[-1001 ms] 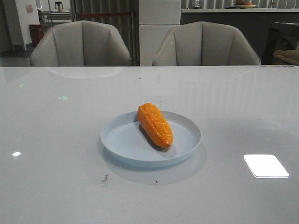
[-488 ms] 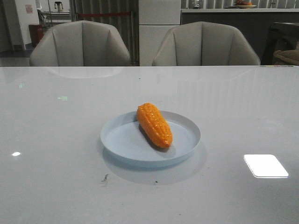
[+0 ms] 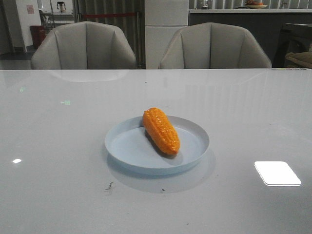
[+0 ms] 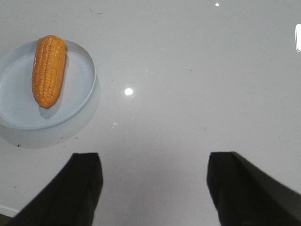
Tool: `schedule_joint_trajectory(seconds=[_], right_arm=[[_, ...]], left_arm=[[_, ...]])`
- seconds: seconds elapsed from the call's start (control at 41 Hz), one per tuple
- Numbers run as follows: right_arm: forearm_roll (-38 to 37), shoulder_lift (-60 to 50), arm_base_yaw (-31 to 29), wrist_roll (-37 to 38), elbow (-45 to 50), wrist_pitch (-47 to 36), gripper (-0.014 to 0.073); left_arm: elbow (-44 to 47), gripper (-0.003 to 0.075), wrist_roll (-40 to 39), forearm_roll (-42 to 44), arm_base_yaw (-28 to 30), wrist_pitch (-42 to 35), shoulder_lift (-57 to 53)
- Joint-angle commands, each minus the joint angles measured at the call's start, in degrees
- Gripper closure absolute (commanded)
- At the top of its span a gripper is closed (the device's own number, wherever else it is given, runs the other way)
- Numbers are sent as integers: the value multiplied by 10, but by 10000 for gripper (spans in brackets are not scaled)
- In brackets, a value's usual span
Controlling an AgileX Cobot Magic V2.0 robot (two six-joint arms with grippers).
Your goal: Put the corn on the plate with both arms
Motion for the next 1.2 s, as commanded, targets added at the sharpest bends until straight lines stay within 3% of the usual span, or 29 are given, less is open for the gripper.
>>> schedule_joint_trajectory(seconds=[0.0,0.488,0.781,1.001,1.172], right_arm=[[7,-3,0,-5,-17,-29,25],[7,-3,0,-5,-17,-29,25],[7,-3,0,-5,-17,-29,25],[7,-3,0,-5,-17,-29,25],[7,-3,0,-5,-17,-29,25]], left_arm=[[-18,340,-4,-5,1,-41,-7],[-18,340,-4,-5,1,-41,-14],[-7,340,-4,-5,1,-47,-112],[119,342,-4,-5,1,-178,-286],[218,501,-6,-5,1,-235,-425]])
